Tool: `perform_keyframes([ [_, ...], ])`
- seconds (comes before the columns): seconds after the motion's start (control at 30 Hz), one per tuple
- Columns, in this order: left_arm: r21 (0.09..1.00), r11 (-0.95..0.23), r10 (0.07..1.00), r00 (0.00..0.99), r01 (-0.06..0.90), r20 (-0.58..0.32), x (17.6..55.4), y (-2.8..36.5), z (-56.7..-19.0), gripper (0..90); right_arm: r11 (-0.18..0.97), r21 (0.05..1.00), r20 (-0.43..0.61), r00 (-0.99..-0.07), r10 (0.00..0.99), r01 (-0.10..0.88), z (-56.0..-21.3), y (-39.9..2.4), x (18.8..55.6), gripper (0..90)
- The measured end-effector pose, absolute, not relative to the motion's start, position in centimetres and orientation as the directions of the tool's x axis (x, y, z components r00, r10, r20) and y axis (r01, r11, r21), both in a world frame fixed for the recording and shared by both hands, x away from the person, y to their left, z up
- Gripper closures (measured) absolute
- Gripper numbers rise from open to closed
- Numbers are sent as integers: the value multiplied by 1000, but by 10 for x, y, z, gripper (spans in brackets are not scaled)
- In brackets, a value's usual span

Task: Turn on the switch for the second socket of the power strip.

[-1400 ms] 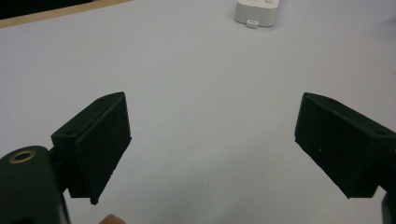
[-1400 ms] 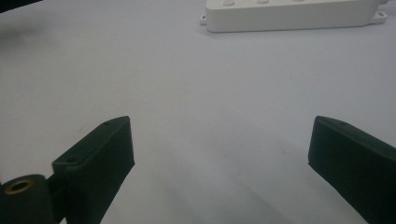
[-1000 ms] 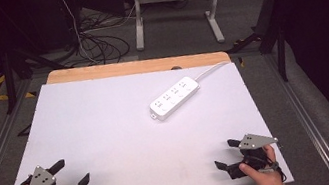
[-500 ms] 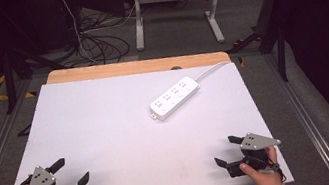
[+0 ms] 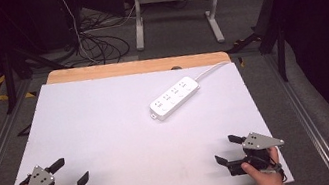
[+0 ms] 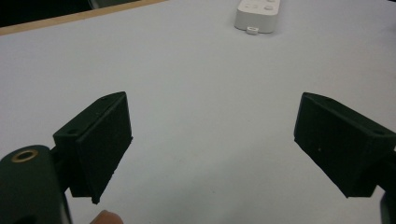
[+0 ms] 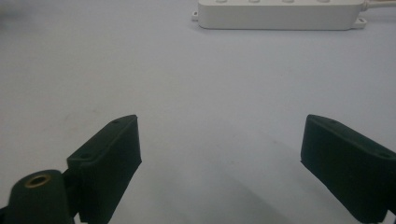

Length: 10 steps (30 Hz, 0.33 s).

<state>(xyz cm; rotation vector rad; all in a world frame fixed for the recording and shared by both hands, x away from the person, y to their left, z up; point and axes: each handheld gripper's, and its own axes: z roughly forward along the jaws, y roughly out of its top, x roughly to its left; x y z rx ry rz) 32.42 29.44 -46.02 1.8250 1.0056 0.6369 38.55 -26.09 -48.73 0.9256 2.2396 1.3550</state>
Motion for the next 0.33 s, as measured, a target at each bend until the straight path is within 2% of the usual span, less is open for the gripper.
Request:
perform_keyframes([
  [0.33,902,-245,853,522,356,26,324,295,-460,114,326,881,20,-717,697,342,-487,-261,385,123],
])
